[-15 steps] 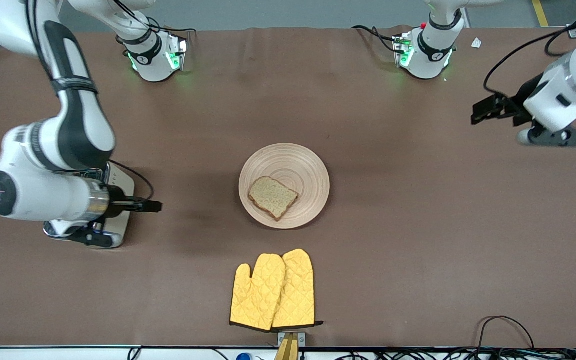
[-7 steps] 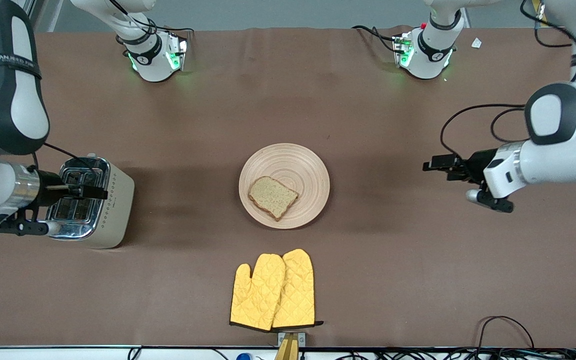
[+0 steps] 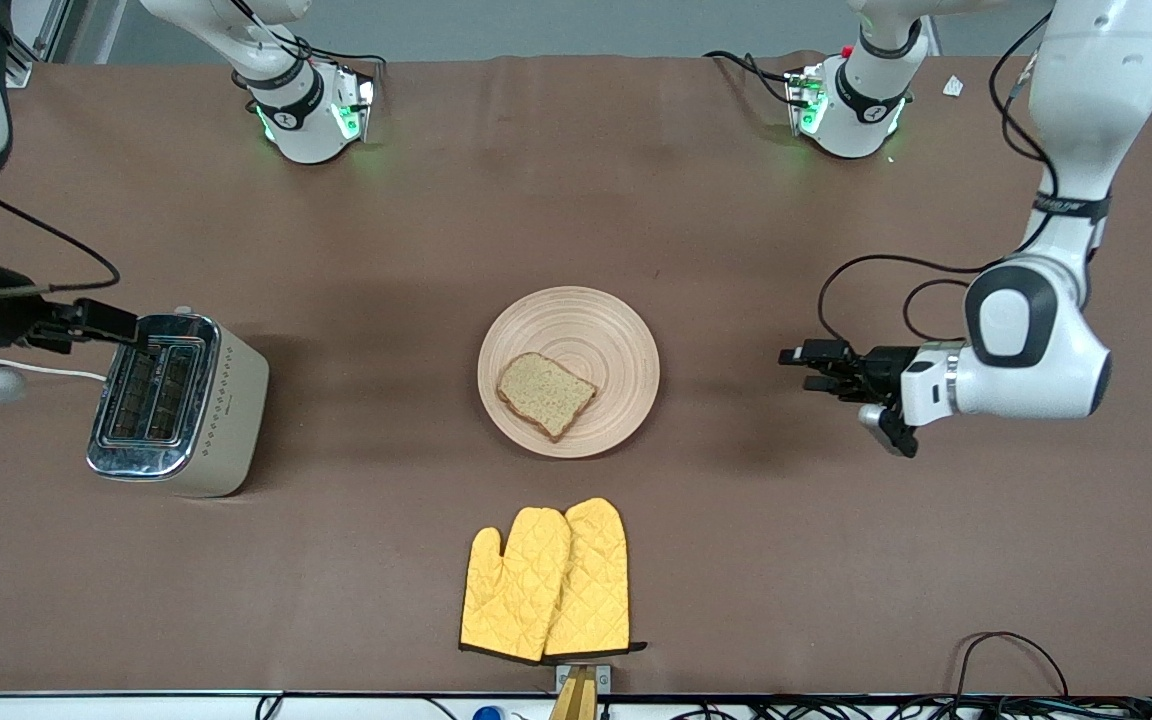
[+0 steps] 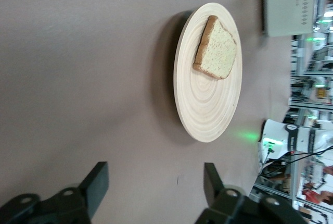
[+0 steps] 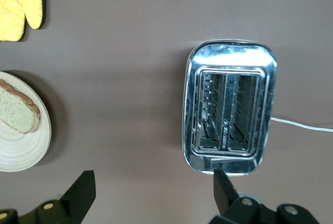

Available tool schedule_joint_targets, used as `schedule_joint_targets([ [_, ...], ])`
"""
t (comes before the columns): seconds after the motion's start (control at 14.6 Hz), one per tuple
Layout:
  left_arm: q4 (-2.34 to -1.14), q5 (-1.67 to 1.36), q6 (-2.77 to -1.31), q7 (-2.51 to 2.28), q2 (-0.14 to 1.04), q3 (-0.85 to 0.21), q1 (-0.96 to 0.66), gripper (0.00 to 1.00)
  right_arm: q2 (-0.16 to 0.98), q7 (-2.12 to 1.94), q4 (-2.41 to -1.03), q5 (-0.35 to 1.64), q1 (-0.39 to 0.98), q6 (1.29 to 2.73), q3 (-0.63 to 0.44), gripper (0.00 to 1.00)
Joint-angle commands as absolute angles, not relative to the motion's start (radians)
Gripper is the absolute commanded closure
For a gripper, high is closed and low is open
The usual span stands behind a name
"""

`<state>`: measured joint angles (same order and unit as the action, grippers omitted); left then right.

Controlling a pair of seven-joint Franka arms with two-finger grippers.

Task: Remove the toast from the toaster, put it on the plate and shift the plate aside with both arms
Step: 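Move the left gripper to the plate rim and grip it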

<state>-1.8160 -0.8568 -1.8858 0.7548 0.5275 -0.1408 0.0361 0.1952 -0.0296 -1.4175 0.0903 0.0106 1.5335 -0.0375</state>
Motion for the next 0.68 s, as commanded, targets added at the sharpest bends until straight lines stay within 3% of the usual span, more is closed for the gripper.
schedule_joint_targets([
  [0.0, -1.703, -0.932, -1.894, 0.818, 0.656, -0.164, 0.015, 0.27, 0.103, -0.043, -1.474, 0.064, 0.044, 1.526, -0.075, 0.0],
  [0.27, -1.566, -1.006, -1.896, 0.81, 0.797, -0.172, -0.058, 0.46, 0.061, -0.043, -1.467, 0.035, 0.032, 1.479, -0.081, 0.0],
  [0.62, -1.566, -1.144, -1.947, 0.816, 0.867, -0.172, -0.129, 0.52, 0.067, -0.028, -1.434, 0.028, 0.031, 1.411, -0.089, 0.0],
])
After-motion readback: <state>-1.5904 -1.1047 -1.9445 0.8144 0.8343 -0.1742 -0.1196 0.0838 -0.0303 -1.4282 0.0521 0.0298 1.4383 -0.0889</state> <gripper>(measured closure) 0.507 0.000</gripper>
